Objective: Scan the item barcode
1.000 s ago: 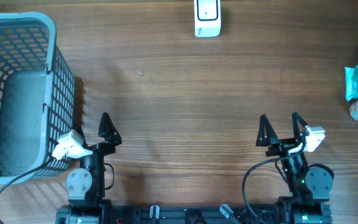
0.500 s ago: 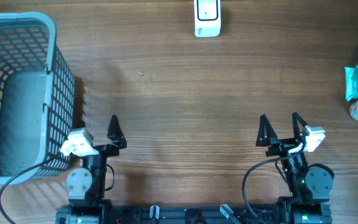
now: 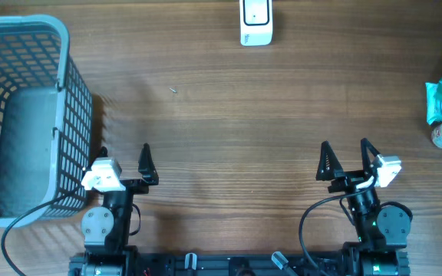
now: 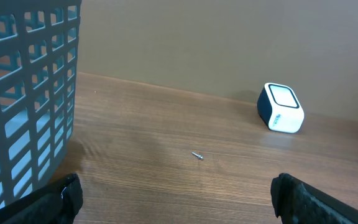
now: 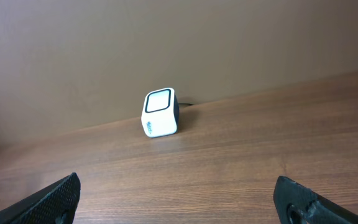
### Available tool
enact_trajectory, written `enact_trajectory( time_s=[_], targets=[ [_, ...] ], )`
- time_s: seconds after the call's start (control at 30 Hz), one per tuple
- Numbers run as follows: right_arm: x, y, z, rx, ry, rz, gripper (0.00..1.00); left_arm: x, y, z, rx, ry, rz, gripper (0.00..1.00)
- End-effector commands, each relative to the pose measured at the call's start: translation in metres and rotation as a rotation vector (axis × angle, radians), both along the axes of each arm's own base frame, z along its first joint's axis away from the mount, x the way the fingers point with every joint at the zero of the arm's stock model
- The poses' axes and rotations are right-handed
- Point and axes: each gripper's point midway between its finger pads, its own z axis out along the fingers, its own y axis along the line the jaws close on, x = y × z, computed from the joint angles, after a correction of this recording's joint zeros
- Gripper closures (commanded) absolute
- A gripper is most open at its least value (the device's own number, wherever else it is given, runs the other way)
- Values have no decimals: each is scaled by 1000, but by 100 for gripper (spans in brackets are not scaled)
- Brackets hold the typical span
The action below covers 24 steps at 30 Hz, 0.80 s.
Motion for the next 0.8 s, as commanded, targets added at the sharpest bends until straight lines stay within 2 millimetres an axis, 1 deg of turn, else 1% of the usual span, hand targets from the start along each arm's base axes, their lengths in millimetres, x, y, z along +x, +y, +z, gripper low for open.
enact_trajectory(
  time_s=[0.0, 0.23, 0.77],
  targets=[
    [0, -1, 3, 8, -13, -6, 0, -1, -2, -1, 29, 1, -18, 0],
    [0, -1, 3, 8, -14, -6, 0, -1, 1, -1, 47, 1, -7, 0],
    [0, -1, 3, 8, -13, -6, 0, -1, 0, 0, 47, -2, -14, 0]
  ],
)
